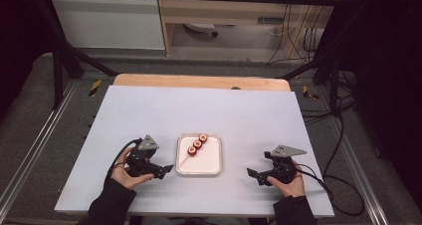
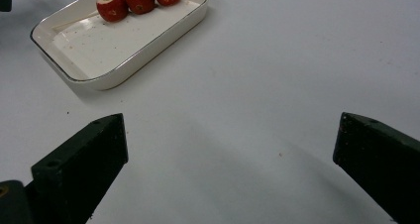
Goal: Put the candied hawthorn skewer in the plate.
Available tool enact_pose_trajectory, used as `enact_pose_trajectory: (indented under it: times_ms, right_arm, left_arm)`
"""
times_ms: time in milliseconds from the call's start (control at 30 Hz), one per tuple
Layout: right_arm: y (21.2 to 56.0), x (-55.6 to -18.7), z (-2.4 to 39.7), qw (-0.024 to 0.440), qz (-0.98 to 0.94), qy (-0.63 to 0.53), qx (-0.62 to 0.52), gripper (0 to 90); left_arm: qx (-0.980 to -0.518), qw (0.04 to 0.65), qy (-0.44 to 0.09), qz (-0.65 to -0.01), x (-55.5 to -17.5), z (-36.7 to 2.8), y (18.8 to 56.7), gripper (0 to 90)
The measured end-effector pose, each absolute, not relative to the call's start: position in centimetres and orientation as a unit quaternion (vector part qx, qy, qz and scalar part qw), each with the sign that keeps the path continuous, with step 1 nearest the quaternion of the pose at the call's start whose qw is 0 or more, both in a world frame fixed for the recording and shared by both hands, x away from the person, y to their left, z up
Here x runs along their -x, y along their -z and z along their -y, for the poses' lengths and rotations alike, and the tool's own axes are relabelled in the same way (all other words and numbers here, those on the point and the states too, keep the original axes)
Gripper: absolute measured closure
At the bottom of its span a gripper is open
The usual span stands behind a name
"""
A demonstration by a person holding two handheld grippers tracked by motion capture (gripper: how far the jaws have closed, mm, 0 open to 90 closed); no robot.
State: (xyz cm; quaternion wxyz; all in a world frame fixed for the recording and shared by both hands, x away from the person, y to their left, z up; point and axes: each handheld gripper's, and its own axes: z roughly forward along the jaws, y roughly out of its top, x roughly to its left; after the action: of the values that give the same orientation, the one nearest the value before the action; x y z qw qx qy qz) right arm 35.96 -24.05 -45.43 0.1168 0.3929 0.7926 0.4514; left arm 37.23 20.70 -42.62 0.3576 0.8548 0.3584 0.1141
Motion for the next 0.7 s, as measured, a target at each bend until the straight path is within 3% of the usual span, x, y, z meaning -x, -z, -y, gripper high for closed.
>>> enact_pose_trajectory:
  times_ms: [333, 700]
  right_arm:
    - [45.7, -36.0, 24.1, 0.113, -0.795, -0.445, -0.396, 0.6]
    - [45.8, -35.9, 24.0, 0.107, -0.801, -0.435, -0.396, 0.6]
  left_arm:
    - [-0.831, 0.384, -0.128, -0.382, -35.9, -25.5, 44.1, 6.2]
    - [-0.825, 0.386, -0.133, -0.391, -35.5, -27.2, 44.7, 5.6]
